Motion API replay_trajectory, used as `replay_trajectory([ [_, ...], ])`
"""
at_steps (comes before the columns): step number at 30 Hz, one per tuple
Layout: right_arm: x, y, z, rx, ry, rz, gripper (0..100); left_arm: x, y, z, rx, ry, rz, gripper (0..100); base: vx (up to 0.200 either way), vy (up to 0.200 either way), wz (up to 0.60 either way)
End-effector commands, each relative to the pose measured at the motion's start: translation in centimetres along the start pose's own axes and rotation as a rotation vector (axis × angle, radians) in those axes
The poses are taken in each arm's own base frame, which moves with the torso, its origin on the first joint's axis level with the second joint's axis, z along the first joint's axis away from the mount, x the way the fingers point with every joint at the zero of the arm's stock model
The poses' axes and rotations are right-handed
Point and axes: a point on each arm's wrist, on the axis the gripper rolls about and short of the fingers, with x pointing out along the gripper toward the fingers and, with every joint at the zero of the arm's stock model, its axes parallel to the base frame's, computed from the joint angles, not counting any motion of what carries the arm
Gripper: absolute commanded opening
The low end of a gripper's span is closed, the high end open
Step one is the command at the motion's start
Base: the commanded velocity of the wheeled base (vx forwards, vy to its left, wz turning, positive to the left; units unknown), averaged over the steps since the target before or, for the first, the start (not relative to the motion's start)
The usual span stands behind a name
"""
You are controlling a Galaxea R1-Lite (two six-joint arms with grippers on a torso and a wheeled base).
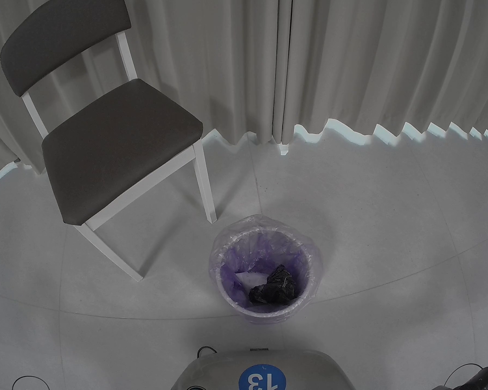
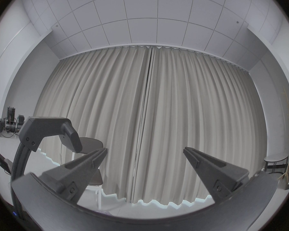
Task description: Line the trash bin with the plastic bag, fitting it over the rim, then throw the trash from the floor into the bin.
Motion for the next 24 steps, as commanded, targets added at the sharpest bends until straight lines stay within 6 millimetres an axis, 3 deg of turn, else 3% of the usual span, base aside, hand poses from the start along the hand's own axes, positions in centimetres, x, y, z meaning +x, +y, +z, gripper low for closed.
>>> replay_trajectory([
  [1, -0.7, 0.0, -0.1, 0.001, -0.015, 0.003, 100, -0.3, 0.0, -0.4, -0.037, 0.013, 0.004, 100, 0.0, 0.0, 0.0],
  [7, -0.8, -0.2, -0.1, 0.006, -0.018, 0.009, 100, 0.1, -0.3, -3.3, -0.117, 0.199, 0.007, 100, 0.0, 0.0, 0.0],
  [9, -1.1, -0.1, -0.2, 0.004, -0.025, 0.007, 100, 0.7, -0.6, -6.2, -0.119, 0.295, 0.049, 100, 0.0, 0.0, 0.0],
  [11, -1.1, -0.1, -0.2, 0.004, -0.025, 0.007, 100, 0.7, -0.6, -6.2, -0.119, 0.295, 0.049, 100, 0.0, 0.0, 0.0],
  [12, -1.1, 0.0, -0.4, 0.002, -0.018, 0.004, 100, 1.7, -0.8, -9.1, -0.11, 0.292, 0.11, 100, 0.0, 0.0, 0.0],
  [17, -1.5, 0.2, -0.4, -0.002, -0.027, 0.001, 100, 2.2, -1.3, -14.9, -0.058, 0.117, 0.178, 100, 0.0, 0.0, 0.0],
  [21, -1.4, 0.4, -0.5, -0.009, -0.022, -0.005, 100, 1.9, -1.1, -16.1, -0.068, 0.231, 0.312, 100, 0.0, 0.0, 0.0],
  [24, -1.5, 0.5, -0.6, -0.01, -0.022, -0.004, 100, 1.7, -1.2, -16.7, -0.064, 0.297, 0.315, 100, 0.0, 0.0, 0.0],
])
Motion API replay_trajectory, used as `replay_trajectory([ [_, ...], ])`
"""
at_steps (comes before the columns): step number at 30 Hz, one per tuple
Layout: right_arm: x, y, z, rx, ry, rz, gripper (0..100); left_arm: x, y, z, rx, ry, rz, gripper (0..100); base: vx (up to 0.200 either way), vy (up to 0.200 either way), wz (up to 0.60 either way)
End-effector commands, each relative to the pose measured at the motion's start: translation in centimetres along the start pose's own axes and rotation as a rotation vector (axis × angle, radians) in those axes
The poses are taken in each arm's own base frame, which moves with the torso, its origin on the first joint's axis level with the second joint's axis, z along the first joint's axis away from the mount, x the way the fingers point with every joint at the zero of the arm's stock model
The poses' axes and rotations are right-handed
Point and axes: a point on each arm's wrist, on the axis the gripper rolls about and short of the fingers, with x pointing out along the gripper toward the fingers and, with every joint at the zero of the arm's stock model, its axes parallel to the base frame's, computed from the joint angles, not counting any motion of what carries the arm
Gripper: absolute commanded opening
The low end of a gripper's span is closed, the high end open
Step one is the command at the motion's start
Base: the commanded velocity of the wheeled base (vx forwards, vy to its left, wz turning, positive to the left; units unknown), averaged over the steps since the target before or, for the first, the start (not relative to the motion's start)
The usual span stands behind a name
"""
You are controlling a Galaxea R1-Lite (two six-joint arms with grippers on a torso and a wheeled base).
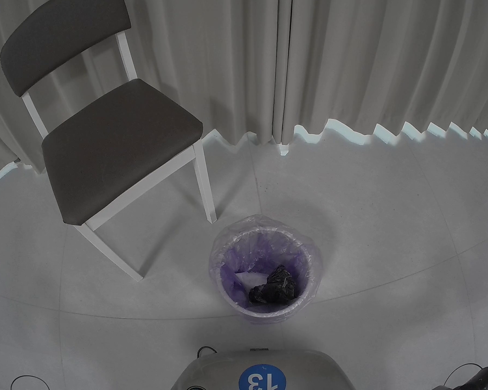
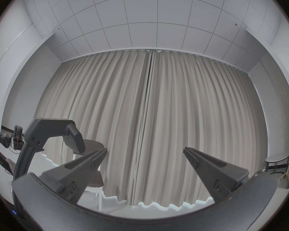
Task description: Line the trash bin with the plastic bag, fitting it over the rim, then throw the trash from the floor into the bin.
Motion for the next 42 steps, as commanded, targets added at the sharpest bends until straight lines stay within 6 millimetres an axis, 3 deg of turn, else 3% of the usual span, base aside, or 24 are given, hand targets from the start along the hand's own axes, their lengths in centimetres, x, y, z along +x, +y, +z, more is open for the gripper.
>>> replay_trajectory([
  [1, -0.3, 0.4, -0.2, -0.01, -0.001, -0.003, 100, 0.0, 0.2, -5.7, 0.024, 0.166, 0.123, 100, 0.0, 0.0, 0.0],
  [5, -0.8, 0.5, -0.2, -0.012, -0.014, 0.001, 100, -0.5, 0.2, -7.5, -0.007, 0.344, 0.119, 100, 0.0, 0.0, 0.0],
  [13, -0.9, 0.5, -0.2, -0.013, -0.017, 0.003, 100, -0.4, -0.1, -7.4, -0.074, 0.342, -0.025, 100, 0.0, 0.0, 0.0],
  [23, -0.9, 0.5, -0.6, -0.009, 0.008, 0.007, 100, -0.7, -0.4, -7.5, 0.032, 0.392, -0.197, 100, 0.0, 0.0, 0.0],
  [28, -0.8, 0.7, -0.8, -0.011, 0.019, 0.012, 100, -0.7, -0.4, -7.5, 0.144, 0.381, -0.219, 100, 0.0, 0.0, 0.0],
  [36, -0.9, 0.8, -1.0, -0.011, 0.021, 0.031, 100, -0.6, -0.4, -7.5, 0.123, 0.37, -0.193, 100, 0.0, 0.0, 0.0],
  [42, -0.9, 0.8, -1.0, -0.009, 0.023, 0.031, 100, -0.1, -0.4, -6.1, 0.131, 0.197, -0.165, 100, 0.0, 0.0, 0.0],
])
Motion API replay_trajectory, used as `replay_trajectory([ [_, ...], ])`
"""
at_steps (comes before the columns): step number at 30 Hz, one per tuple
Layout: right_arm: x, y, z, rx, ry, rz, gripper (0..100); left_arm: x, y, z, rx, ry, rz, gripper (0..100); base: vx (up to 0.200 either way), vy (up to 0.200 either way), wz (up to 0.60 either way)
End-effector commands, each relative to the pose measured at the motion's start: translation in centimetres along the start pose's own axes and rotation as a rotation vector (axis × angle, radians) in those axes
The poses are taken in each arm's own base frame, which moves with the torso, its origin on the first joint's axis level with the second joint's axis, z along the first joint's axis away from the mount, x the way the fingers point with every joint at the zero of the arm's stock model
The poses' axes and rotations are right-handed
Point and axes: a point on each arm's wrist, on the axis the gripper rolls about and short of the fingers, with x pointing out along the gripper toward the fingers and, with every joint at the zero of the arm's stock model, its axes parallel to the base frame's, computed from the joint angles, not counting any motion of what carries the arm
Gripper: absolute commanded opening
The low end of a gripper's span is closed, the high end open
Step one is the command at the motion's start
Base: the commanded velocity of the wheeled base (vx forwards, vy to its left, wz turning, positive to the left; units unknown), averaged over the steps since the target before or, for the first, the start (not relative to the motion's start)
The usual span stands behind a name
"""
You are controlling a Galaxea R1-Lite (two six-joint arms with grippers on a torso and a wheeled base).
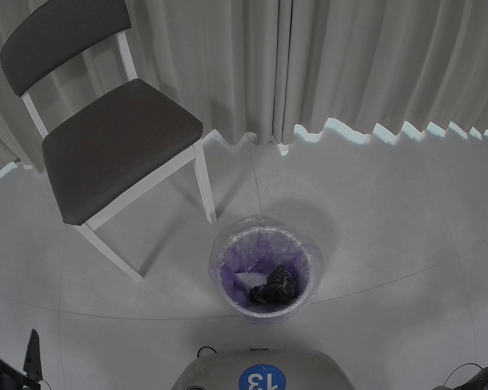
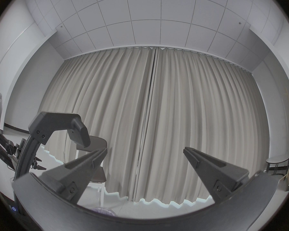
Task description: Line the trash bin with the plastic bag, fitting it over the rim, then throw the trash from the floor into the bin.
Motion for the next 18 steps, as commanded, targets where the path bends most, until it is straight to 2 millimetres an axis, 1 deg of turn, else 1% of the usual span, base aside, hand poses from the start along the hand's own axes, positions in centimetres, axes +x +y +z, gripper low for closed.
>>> replay_trajectory([
  [1, -0.3, 0.1, -0.1, 0.0, -0.005, 0.0, 100, -0.1, 0.0, -0.1, 0.005, -0.041, 0.016, 100, 0.0, 0.0, 0.0],
  [3, -0.2, 0.1, -0.2, -0.001, 0.0, 0.0, 100, -0.1, -0.1, -1.3, 0.02, 0.085, 0.024, 100, 0.0, 0.0, 0.0],
  [4, -0.1, 0.1, -0.4, 0.001, 0.006, 0.001, 100, -0.1, -0.1, -1.5, -0.005, 0.117, 0.029, 100, 0.0, 0.0, 0.0],
  [6, -0.1, 0.1, -0.5, 0.003, 0.01, 0.001, 100, -0.1, -0.1, -1.5, -0.077, 0.107, 0.003, 100, 0.0, 0.0, 0.0],
  [7, 0.0, 0.1, -0.6, 0.003, 0.015, 0.002, 100, -0.1, -0.3, -1.8, -0.105, 0.127, -0.036, 100, 0.0, 0.0, 0.0],
  [9, 0.1, 0.0, -0.8, 0.006, 0.022, 0.002, 100, -0.2, -0.4, -1.9, -0.099, 0.138, -0.094, 100, 0.0, 0.0, 0.0],
  [13, 0.6, 0.0, -1.4, 0.014, 0.052, 0.005, 100, -0.2, -0.4, -1.9, -0.064, 0.134, -0.098, 100, 0.0, 0.0, 0.0],
  [15, 1.2, -0.2, -2.1, 0.025, 0.086, 0.008, 100, -0.2, -0.4, -1.9, -0.058, 0.134, -0.1, 100, 0.0, 0.0, 0.0],
  [17, 2.4, -0.4, -3.6, 0.059, 0.159, 0.018, 100, -0.2, -0.4, -1.9, -0.058, 0.134, -0.099, 100, 0.0, 0.0, 0.0],
  [18, 3.2, -0.5, -4.8, 0.086, 0.209, 0.023, 100, -0.2, -0.4, -1.9, -0.061, 0.134, -0.097, 100, 0.0, 0.0, 0.0],
])
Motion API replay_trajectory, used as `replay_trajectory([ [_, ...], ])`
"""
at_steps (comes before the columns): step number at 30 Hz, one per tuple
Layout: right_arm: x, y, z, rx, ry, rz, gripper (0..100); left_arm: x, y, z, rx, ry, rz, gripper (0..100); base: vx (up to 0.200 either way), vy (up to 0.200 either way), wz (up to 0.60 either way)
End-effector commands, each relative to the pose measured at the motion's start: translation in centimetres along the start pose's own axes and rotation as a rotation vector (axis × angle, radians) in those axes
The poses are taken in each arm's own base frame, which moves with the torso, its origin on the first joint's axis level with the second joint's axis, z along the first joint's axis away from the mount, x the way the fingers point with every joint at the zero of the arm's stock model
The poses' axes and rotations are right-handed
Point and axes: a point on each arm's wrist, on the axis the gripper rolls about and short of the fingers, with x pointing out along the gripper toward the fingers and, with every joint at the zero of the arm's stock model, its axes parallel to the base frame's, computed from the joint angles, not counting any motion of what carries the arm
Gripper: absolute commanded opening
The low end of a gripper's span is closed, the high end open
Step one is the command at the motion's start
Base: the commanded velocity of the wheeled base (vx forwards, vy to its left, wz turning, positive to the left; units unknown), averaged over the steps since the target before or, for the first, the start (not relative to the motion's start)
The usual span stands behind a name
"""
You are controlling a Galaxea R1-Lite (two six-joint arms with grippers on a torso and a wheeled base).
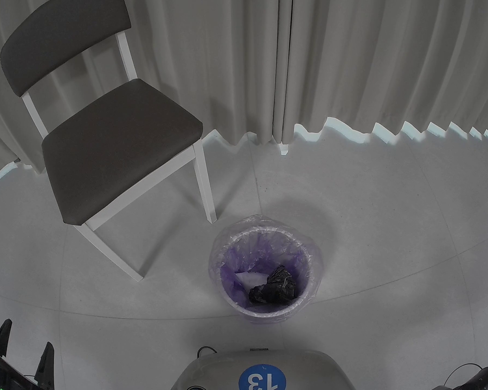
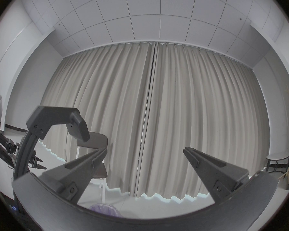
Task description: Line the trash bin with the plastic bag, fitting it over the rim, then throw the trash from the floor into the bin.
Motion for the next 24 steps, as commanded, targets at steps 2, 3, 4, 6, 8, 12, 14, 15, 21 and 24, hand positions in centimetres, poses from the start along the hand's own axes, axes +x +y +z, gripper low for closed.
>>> replay_trajectory([
  [2, 3.6, -0.6, -4.5, 0.124, 0.21, 0.018, 100, 0.0, 0.0, -0.5, -0.01, 0.003, 0.01, 100, 0.0, 0.0, 0.0],
  [3, 4.2, -0.7, -5.5, 0.166, 0.245, 0.022, 100, 0.0, 0.0, -0.5, -0.021, 0.005, 0.014, 100, 0.0, 0.0, 0.0],
  [4, 4.8, -0.8, -6.3, 0.201, 0.277, 0.031, 100, 0.0, 0.0, -0.5, -0.033, 0.005, 0.021, 100, 0.0, 0.0, 0.0],
  [6, 5.5, -0.7, -7.9, 0.262, 0.333, 0.058, 100, 0.0, 0.1, -0.6, -0.053, 0.008, 0.037, 100, 0.0, 0.0, 0.0],
  [8, 5.8, -0.7, -8.7, 0.284, 0.361, 0.066, 100, 0.0, 0.1, -0.5, -0.05, 0.005, 0.039, 100, 0.0, 0.0, 0.0],
  [12, 6.4, -0.5, -12.6, 0.351, 0.45, 0.05, 100, 0.0, 0.1, -0.5, -0.048, 0.005, 0.041, 100, 0.0, 0.0, 0.0],
  [14, 6.4, -0.4, -14.2, 0.382, 0.47, 0.046, 100, 0.0, 0.1, -0.5, -0.048, 0.007, 0.041, 100, 0.0, 0.0, 0.0],
  [15, 6.3, -0.3, -14.7, 0.394, 0.472, 0.048, 100, 0.0, 0.1, -0.5, -0.048, 0.005, 0.041, 100, 0.0, 0.0, 0.0],
  [21, 4.7, 0.4, -18.7, 0.411, 0.527, 0.026, 100, 0.0, 0.1, -0.5, -0.051, 0.007, 0.041, 100, 0.0, 0.0, 0.0],
  [24, 4.3, 0.6, -19.9, 0.392, 0.538, 0.02, 100, 0.0, 0.1, -0.5, -0.051, 0.007, 0.041, 100, 0.0, 0.0, 0.0],
])
